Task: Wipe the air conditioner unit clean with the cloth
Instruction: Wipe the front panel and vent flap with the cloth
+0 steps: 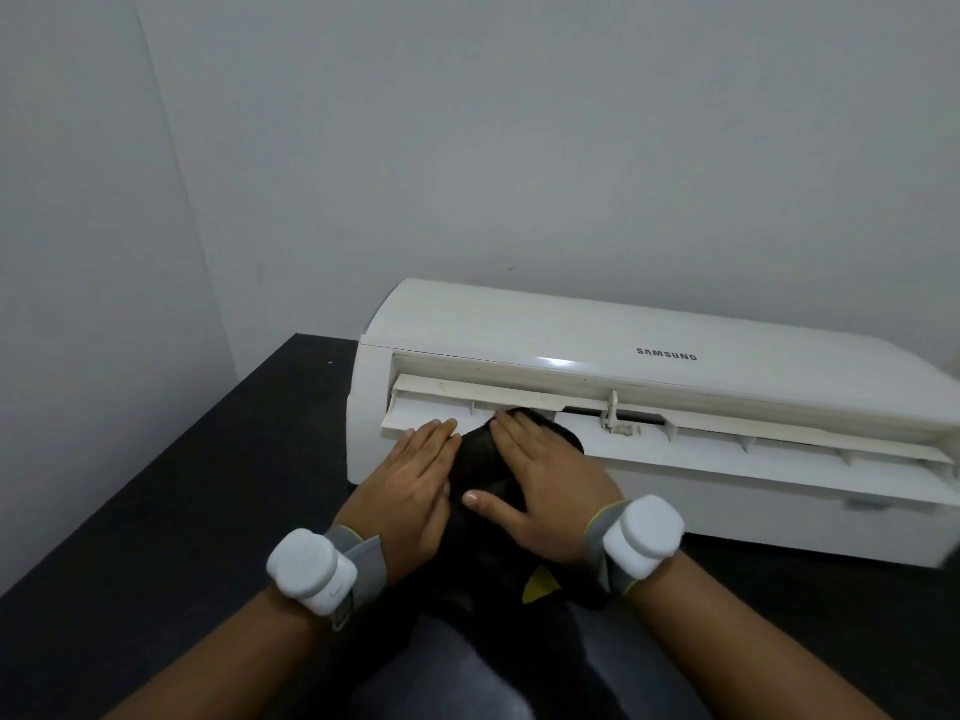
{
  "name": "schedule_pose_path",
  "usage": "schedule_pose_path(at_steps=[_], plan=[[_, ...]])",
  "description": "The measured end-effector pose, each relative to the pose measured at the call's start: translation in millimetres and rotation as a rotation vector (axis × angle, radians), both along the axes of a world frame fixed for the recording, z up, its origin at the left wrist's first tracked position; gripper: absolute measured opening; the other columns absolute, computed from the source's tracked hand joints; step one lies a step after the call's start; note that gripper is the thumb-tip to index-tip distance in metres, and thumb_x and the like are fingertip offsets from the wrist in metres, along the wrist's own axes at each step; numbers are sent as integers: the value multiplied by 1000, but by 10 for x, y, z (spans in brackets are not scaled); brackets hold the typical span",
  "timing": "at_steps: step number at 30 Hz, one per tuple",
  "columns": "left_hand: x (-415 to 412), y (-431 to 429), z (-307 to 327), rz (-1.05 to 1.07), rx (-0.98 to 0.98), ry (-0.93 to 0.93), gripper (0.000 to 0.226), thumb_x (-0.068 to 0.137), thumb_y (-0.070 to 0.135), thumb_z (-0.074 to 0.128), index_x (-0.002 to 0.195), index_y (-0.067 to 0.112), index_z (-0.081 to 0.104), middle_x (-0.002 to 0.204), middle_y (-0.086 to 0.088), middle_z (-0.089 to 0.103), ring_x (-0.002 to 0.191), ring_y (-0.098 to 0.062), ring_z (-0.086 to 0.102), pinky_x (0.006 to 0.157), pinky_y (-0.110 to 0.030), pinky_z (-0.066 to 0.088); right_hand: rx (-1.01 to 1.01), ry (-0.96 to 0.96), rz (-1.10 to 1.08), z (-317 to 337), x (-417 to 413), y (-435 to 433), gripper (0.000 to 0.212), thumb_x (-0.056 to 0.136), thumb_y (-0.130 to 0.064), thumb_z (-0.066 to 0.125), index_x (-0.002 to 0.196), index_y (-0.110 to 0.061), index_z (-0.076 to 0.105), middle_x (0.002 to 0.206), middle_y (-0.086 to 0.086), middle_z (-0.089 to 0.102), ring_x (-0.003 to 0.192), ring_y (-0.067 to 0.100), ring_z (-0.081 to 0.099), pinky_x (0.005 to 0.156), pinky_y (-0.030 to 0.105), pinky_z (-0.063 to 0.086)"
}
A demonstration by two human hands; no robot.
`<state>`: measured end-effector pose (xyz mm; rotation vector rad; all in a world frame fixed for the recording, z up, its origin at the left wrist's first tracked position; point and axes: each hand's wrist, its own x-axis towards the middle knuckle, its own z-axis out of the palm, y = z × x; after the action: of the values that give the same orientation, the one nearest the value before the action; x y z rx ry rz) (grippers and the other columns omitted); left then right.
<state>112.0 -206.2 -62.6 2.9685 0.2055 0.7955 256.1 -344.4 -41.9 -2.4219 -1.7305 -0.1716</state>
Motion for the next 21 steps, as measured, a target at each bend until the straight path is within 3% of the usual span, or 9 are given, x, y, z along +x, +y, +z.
schedule_pose_path(at_steps=[6,10,21], plan=[[76,-124,15,-15,-7,0,53,85,14,47,135,-3,41,142,-20,42,134,-34,36,111,-51,16,47,-59,-47,-25,122,-419,82,90,-69,19,153,-16,11,161,-1,8,147,13,3,116,24,-2],[99,-160,37,-21,-13,26,53,88,21,36,134,-5,42,141,-22,42,133,-36,37,110,-52,17,81,-66,-147,-60,235,-654,79,92,-66,19,152,-15,14,160,0,12,147,13,7,117,23,-2],[83,-148,23,-14,23,71,60,84,26,27,131,-8,45,140,-22,44,131,-37,40,109,-53,23,141,-84,-348,-165,468,-1146,76,94,-59,33,150,-8,22,157,7,22,146,21,14,120,33,9]])
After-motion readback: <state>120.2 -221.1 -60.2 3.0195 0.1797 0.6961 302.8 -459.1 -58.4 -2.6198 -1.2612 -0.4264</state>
